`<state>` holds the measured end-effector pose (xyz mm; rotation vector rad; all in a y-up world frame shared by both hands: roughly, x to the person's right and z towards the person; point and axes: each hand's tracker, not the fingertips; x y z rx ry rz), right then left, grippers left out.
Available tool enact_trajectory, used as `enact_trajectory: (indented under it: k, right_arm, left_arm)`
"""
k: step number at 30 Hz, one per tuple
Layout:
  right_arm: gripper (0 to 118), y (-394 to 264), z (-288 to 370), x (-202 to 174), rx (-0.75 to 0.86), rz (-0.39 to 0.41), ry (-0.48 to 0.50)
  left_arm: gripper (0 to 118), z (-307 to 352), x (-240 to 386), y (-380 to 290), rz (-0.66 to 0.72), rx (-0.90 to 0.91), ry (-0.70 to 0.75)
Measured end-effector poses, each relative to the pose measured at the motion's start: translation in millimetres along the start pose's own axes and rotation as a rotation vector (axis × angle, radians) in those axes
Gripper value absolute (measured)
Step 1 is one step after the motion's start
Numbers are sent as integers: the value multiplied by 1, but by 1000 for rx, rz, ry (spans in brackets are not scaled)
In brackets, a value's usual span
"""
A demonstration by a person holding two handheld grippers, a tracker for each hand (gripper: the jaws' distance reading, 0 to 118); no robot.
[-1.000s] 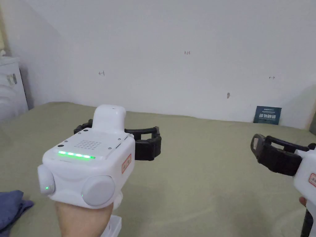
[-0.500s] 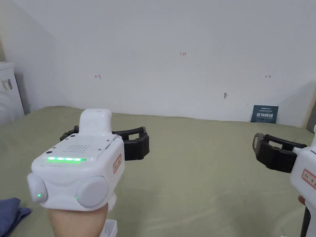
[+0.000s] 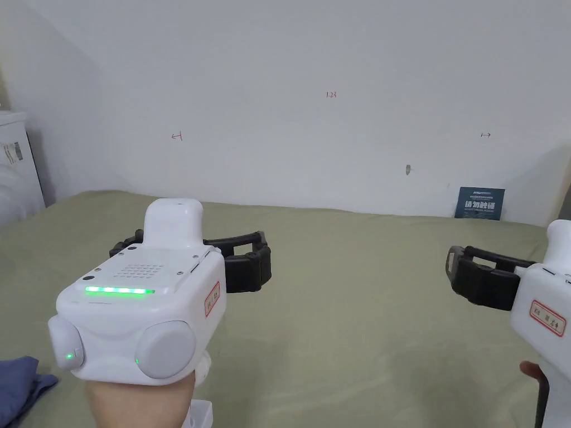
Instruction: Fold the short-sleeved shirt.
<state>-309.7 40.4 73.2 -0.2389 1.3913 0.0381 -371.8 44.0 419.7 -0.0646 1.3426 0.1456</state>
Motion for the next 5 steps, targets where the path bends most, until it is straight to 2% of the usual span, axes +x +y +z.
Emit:
enact_trajectory:
  k: [2, 5]
  right_arm:
    - [117, -2, -5, 6, -21, -54, 26]
    - [118, -6, -6, 15, 2, -114, -9]
  left_arm:
    - [118, 0, 0, 0, -1, -2, 2]
    - [118, 1, -2, -1, -2, -2, 0]
